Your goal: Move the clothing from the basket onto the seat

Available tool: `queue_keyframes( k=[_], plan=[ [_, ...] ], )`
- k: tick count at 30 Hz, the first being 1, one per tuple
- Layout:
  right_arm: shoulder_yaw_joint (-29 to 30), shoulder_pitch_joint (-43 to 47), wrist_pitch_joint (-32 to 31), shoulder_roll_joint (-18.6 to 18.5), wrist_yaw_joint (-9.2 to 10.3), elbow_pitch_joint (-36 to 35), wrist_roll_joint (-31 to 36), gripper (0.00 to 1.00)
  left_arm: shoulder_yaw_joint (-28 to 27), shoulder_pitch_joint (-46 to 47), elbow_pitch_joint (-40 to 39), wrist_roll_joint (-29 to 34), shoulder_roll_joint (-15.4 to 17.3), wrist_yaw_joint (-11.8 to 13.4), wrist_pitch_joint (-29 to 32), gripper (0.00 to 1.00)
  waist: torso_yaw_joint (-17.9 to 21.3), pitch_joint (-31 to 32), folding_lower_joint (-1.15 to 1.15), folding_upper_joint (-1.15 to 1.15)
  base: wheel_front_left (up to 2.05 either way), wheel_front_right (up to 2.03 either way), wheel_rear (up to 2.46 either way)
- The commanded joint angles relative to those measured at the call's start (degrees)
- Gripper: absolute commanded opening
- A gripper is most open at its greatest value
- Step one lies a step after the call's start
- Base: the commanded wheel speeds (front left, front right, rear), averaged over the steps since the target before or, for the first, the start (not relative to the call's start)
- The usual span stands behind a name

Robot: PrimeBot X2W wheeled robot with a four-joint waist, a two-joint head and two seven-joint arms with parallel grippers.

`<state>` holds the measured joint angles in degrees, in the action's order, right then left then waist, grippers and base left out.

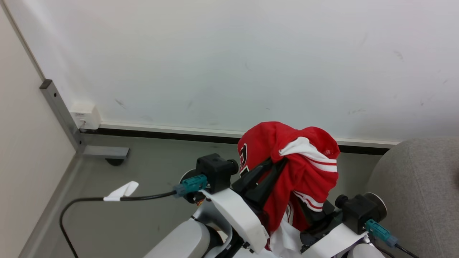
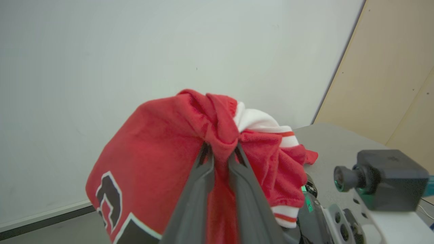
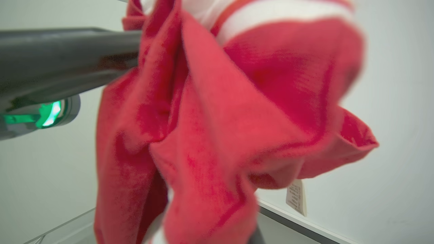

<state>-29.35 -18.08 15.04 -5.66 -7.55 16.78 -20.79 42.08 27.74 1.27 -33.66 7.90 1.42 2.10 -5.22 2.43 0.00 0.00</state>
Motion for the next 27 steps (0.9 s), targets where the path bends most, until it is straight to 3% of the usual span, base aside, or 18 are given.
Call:
queue_keyframes(
  k=[1,4,5,7,8,9,10,19,27],
  plan=[
    [0.65,0.6,0.17,-0.5,0.13,-0.19,-0.39,0.0,-0.76,-0.59,0.0,-0.78,0.46,0.38,-0.87,0.0,0.59,0.0,0.0,0.0,0.0,0.0,0.0],
    [1.63,0.76,0.17,-0.54,0.13,-0.76,-0.57,0.0,-1.35,-0.51,0.01,-1.1,0.7,0.69,-1.23,0.0,1.16,0.05,0.0,0.0,0.0,0.0,0.0],
    [1.95,0.81,0.17,-0.6,0.13,-0.94,-0.75,0.0,-1.36,-0.54,-0.06,-1.12,0.75,0.72,-1.26,0.05,1.37,0.05,0.0,0.0,0.0,0.0,0.0],
    [2.79,0.8,0.17,-0.87,0.13,-1.31,-0.81,0.0,-0.98,-0.66,-0.2,-0.97,0.83,0.66,-0.98,0.47,1.84,0.01,0.0,0.0,0.0,0.0,0.0],
    [3.24,0.8,0.17,-1.02,0.13,-1.49,-0.77,0.0,-0.61,-0.8,-0.12,-0.87,0.83,0.69,-0.53,0.76,2.07,-0.03,0.0,0.0,0.0,0.0,0.0],
    [3.24,0.8,0.17,-1.02,0.13,-1.49,-0.77,0.0,-0.61,-0.8,-0.12,-0.87,0.83,0.69,-0.53,0.76,2.07,-0.03,0.0,0.0,0.0,0.0,0.0],
    [3.63,0.88,0.17,-1.11,0.13,-1.62,-0.68,0.0,-0.3,-0.98,-0.01,-0.84,0.7,0.86,-0.24,1.0,2.29,-0.07,0.0,0.0,0.0,0.0,0.0],
    [11.47,1.39,0.18,-2.81,0.13,-5.12,-0.18,0.0,0.74,-1.41,-0.55,-0.25,-0.47,1.8,-0.97,1.0,5.81,-1.42,0.0,0.0,0.0,0.0,0.0],
    [18.59,3.43,0.18,-5.48,0.13,-9.52,0.62,0.0,2.63,-0.68,-0.17,1.81,-0.62,0.04,-3.96,1.0,12.13,-2.87,0.0,0.0,0.0,0.0,0.0]
  ],
)
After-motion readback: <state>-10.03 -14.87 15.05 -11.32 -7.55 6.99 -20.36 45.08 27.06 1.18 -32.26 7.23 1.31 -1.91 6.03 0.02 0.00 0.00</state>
